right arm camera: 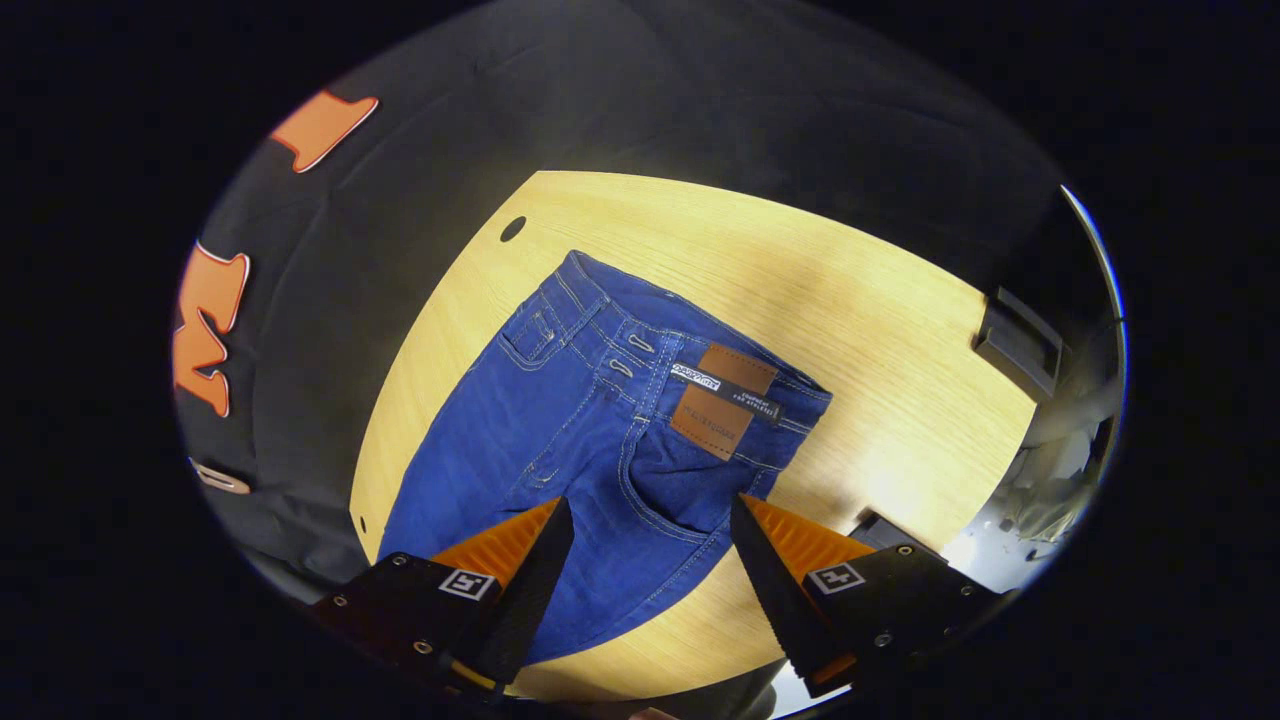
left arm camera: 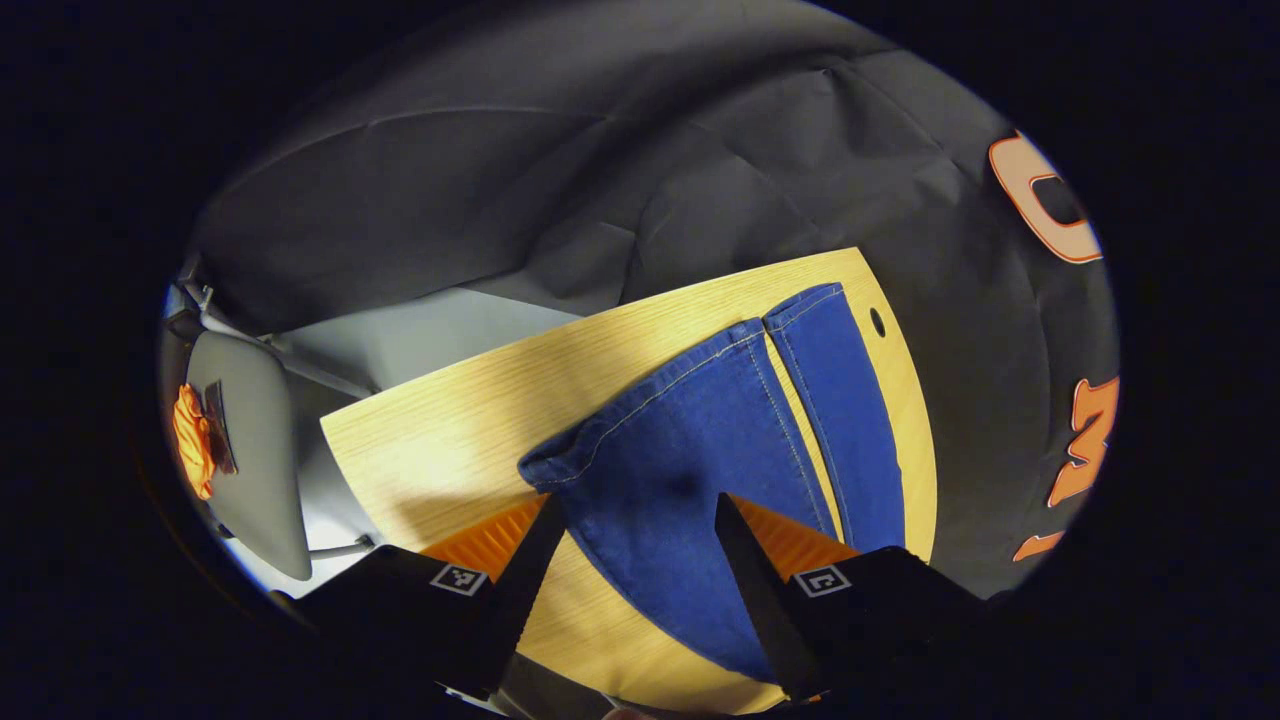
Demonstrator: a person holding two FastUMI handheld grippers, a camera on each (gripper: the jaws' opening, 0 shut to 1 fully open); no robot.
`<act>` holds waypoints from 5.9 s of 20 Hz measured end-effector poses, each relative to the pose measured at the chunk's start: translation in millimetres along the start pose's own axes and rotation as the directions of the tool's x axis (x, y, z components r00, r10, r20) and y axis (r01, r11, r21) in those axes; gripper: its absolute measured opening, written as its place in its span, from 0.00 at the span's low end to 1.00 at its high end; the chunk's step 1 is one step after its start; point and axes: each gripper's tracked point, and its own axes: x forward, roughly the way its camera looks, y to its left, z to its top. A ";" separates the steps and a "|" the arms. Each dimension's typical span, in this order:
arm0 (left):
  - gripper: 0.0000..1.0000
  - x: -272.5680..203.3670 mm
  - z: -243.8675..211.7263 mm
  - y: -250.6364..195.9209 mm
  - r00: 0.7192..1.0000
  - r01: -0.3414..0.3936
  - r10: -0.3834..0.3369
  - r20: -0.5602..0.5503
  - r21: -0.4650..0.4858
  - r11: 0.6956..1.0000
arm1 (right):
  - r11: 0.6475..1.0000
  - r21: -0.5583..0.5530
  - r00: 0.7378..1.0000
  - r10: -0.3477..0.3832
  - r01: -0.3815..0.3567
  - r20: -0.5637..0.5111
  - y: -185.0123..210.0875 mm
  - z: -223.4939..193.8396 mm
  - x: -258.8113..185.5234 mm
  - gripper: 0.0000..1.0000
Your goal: Grasp the waist and the cuffs of the jeans and fold them to make the two legs overlap; first hold the waist and fold one-third of the jeans toward the cuffs, then hold the cuffs and fold the remaining one-third in the same direction to finish folding.
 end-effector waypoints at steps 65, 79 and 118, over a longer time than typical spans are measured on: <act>0.01 -48.0 82.1 -99.8 0.997 0.069 -0.073 -0.035 -0.104 0.992 | 0.869 0.495 0.978 0.099 0.005 -0.184 45.3 60.9 3.5 0.07; 0.01 53.0 140.9 -183.9 0.984 0.058 -0.044 -0.170 0.077 0.995 | 0.856 0.504 0.982 -0.022 0.116 -0.188 113.6 103.3 40.4 0.07; 0.98 -79.8 56.9 -349.4 0.951 0.089 -0.294 0.093 0.831 0.550 | 0.998 0.044 0.993 -0.033 0.038 -0.116 91.9 110.3 93.6 0.98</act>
